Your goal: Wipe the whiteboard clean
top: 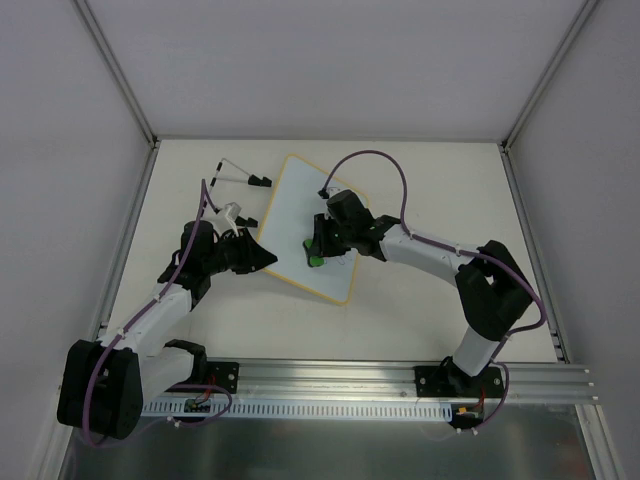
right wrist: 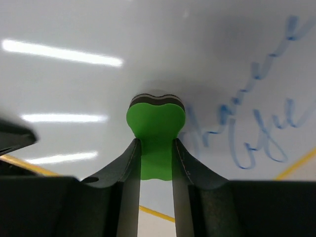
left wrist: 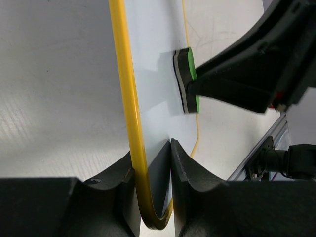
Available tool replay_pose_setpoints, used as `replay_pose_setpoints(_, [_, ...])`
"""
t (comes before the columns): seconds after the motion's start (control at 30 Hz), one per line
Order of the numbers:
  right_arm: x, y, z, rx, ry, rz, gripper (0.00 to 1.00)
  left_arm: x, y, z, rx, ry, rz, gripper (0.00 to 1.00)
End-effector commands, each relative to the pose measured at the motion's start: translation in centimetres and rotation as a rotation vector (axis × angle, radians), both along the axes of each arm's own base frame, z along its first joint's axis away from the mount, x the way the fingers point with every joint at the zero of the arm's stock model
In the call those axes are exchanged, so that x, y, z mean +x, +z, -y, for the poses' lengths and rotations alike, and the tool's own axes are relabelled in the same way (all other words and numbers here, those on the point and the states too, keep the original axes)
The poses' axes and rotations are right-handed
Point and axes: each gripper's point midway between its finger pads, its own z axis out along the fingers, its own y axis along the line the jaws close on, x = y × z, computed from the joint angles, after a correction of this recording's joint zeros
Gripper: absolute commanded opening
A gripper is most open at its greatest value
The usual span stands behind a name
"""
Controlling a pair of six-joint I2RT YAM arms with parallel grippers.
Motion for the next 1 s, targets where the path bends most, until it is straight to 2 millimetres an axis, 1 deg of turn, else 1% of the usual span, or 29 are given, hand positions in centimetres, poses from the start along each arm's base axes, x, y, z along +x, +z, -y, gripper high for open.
replay_pose_setpoints(0.0, [1.0,-5.8,8.4,-0.248,-0.223,-0.098,0.00,2.4,3.5,0.0,0.092,-0.041,0.260,0.00])
replay_pose_setpoints(0.03, [0.9,-6.5,9.2,-0.260,-0.240,-0.113,0.00,2.3,3.5,-0.1,0.092,-0.039,0.261,0.00])
replay_pose_setpoints(0.07, [1.1,-6.7,10.0,-0.263,-0.263,-0.125,0.00,2.3,3.5,-0.1,0.092,-0.040,0.260,0.00])
replay_pose_setpoints(0.17, [1.0,-7.4,10.4,-0.273,-0.261,-0.140,0.00,2.2,3.5,0.0,0.088,-0.046,0.257,0.00])
replay_pose_setpoints(0.2, [0.8,-7.4,10.0,-0.264,-0.247,-0.146,0.00,2.2,3.5,0.0,0.085,-0.048,0.256,0.00])
replay_pose_setpoints(0.33, [0.1,-6.4,6.9,-0.185,-0.168,-0.147,0.00,2.0,3.4,0.1,0.080,-0.054,0.251,0.00])
replay_pose_setpoints(0.37, [0.1,-5.4,5.5,-0.164,-0.140,-0.127,0.01,2.0,3.4,0.1,0.080,-0.054,0.251,0.00])
replay_pose_setpoints(0.47, [-0.3,-4.0,3.1,-0.116,-0.097,-0.122,0.00,1.8,3.3,0.3,0.073,-0.065,0.244,0.00])
replay_pose_setpoints(0.5, [-0.1,-2.8,1.8,-0.085,-0.081,-0.106,0.00,1.7,3.2,0.3,0.071,-0.067,0.241,0.00])
replay_pose_setpoints(0.57, [0.0,-2.0,0.7,-0.067,-0.066,-0.093,0.00,1.6,3.3,0.4,0.066,-0.070,0.240,0.00])
replay_pose_setpoints(0.6, [-0.1,-1.1,-0.2,-0.046,-0.053,-0.085,0.00,1.6,3.2,0.3,0.067,-0.069,0.239,0.00])
replay_pose_setpoints(0.63, [-0.1,-1.0,-0.7,-0.036,-0.044,-0.088,0.00,1.5,3.1,0.3,0.066,-0.070,0.236,0.00])
replay_pose_setpoints(0.73, [-0.3,-0.1,-1.9,0.004,-0.026,-0.098,0.00,1.4,3.1,0.5,0.062,-0.076,0.232,0.00])
replay_pose_setpoints(0.8, [0.2,0.3,-2.1,0.010,-0.031,-0.083,0.00,1.3,3.0,0.5,0.060,-0.080,0.229,0.00])
replay_pose_setpoints(0.83, [0.6,0.7,-2.2,0.013,-0.037,-0.067,0.00,1.3,2.9,0.5,0.060,-0.082,0.227,0.00])
replay_pose_setpoints(0.97, [3.6,0.2,-0.6,-0.005,-0.114,-0.057,0.00,1.2,2.9,0.5,0.063,-0.084,0.229,0.00])
